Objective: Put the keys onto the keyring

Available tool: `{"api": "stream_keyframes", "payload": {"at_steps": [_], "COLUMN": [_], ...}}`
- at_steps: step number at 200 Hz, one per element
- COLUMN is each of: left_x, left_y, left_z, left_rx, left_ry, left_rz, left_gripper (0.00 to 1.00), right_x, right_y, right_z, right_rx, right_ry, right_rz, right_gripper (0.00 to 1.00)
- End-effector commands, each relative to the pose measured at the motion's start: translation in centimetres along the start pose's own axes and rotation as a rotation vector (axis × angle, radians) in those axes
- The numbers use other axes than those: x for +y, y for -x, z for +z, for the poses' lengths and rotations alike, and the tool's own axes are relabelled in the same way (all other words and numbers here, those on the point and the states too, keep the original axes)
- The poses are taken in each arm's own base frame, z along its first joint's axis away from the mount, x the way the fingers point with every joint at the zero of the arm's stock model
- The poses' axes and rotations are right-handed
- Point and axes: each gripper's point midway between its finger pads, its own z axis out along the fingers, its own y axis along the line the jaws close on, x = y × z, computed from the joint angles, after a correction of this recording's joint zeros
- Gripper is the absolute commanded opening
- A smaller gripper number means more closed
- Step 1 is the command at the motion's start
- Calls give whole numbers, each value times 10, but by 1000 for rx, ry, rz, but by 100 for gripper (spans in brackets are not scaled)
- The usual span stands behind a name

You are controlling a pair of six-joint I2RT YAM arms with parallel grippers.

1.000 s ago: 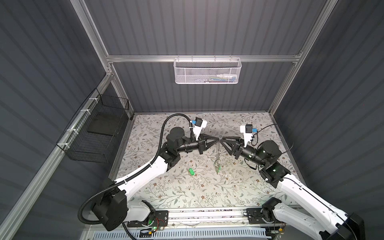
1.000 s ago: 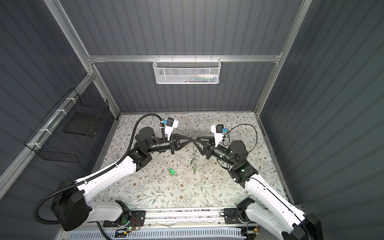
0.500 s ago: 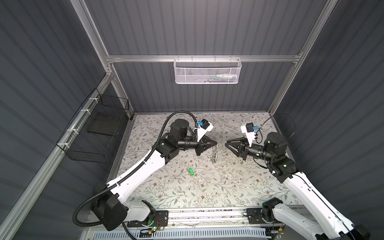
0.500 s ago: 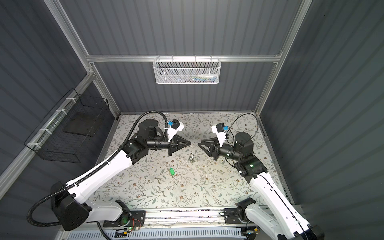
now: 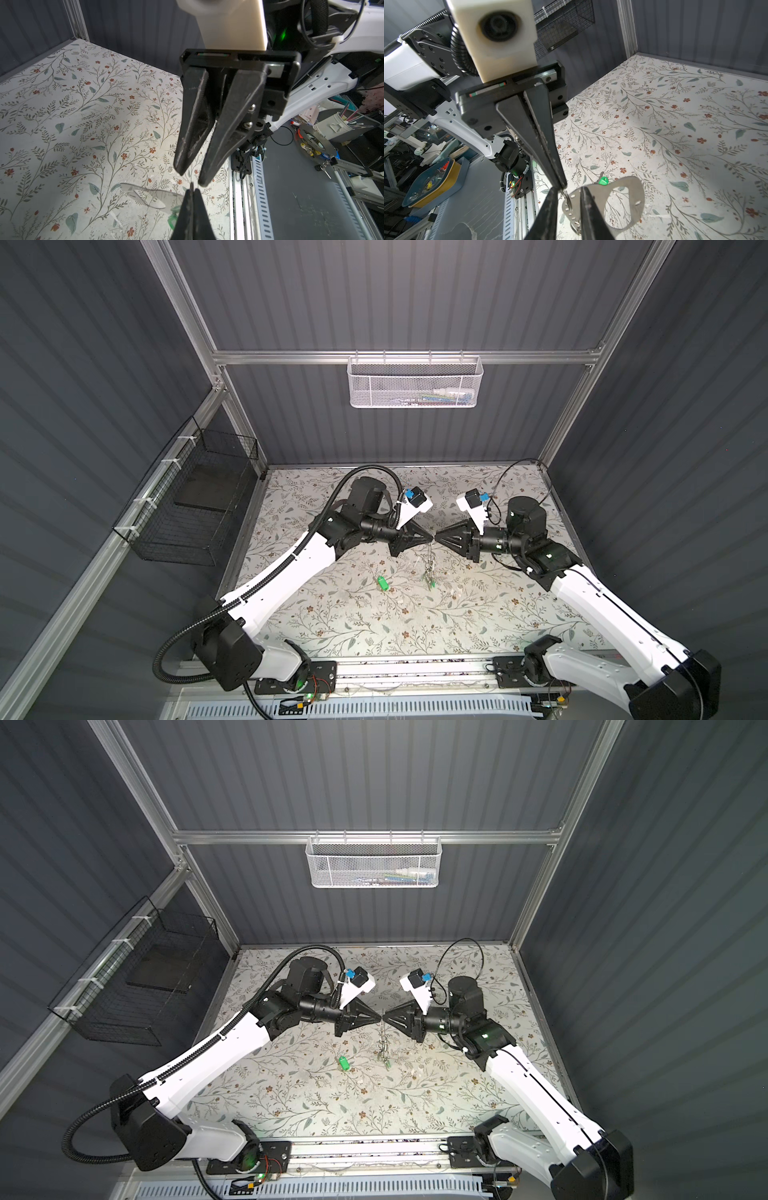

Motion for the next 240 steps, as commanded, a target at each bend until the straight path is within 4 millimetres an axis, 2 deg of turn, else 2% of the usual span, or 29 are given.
{"api": "stream_keyframes", "payload": {"at_steps": [1,88,102,132,183,240], "left_x": [-11,-14,-15,-15,-15,-14], "left_y": [18,22,23,24,20,18], "left_z": [-7,-8,-8,-9,-5,-4], "left_rx": [-34,-50,-53,-55,-49,-48], "left_ry": [-31,-43,-44,-37,-69,-65], "left_rz": [48,45,46,47,27,20], "left_gripper": [0,0,0,0,0,0], "right_x": [9,12,12,11,12,11], "right_y": [7,-9,-10,-14,-12,-9], "right_z": [1,3,3,3,5,4], "right_rx": [-2,20,23,28,7,-24], "right_ry": [39,71,72,71,63,50], "right_rz": [-44,-23,-20,-13,-20,-28], "right_gripper": [21,27,25,26,13,5]}}
